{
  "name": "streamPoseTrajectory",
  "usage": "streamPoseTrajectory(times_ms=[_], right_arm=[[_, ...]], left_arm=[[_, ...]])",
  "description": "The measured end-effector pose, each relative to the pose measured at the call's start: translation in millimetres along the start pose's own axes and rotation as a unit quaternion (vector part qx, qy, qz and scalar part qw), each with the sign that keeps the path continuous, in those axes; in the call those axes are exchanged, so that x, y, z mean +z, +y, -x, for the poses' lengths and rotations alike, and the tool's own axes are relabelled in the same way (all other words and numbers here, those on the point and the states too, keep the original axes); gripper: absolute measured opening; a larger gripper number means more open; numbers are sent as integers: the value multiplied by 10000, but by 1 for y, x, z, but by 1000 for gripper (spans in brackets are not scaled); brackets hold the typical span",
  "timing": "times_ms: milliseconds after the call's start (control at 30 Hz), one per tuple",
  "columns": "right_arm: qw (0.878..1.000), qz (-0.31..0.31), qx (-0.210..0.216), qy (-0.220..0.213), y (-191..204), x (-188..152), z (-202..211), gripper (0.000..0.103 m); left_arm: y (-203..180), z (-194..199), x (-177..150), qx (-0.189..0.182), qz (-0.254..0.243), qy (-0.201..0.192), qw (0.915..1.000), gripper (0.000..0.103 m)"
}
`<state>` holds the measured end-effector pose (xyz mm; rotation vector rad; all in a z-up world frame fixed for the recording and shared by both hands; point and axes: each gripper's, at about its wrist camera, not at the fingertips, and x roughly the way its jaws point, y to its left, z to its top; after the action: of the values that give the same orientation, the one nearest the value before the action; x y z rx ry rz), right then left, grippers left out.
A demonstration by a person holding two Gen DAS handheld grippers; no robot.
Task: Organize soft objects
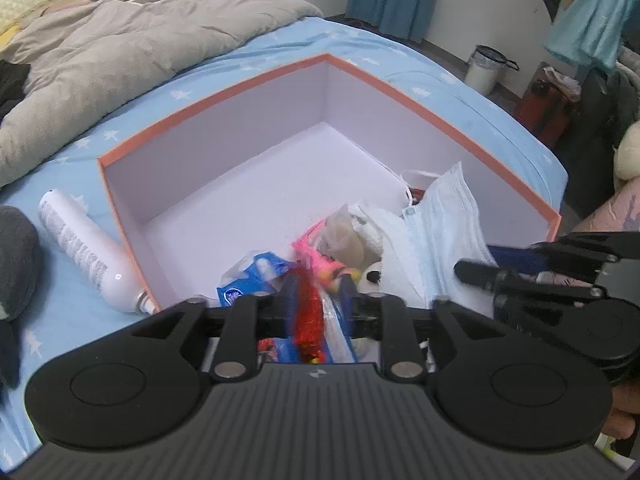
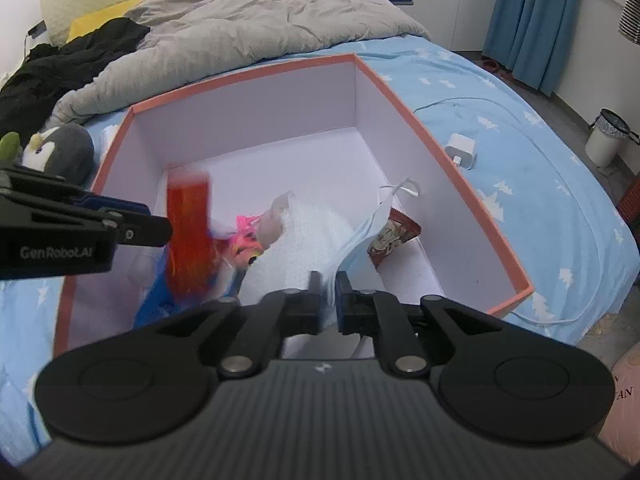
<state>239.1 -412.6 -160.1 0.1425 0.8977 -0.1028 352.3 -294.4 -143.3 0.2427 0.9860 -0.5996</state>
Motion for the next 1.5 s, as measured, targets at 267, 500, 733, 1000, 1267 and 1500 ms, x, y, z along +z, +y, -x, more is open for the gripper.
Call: streamPoseTrajectory(times_ms=[267, 500, 733, 1000, 1267, 1500], right_arm=[[9996, -125, -43, -233, -9, -1, 24, 54], [9964, -262, 78, -803, -13, -6, 81, 54], [9898, -283, 218, -1378, -9, -15, 143, 54], [9835, -349, 339, -1744, -4, -37, 186, 54], [9803, -193, 349, -1934, 10, -61, 215, 54], [9799, -327, 423, -1922, 14, -84, 231, 54]], left_arm=[[6, 44, -7, 32, 161, -409, 9990, 43], [-3, 110, -20, -109, 408, -942, 9947, 43], [-10, 164, -43, -322, 637, -1348, 9883, 43], [-20, 217, -75, -314, 659, -1718, 9824, 43], [-22, 257, -113, -514, 729, -1911, 9775, 43], [-28, 288, -146, -275, 641, -1998, 9773, 43]])
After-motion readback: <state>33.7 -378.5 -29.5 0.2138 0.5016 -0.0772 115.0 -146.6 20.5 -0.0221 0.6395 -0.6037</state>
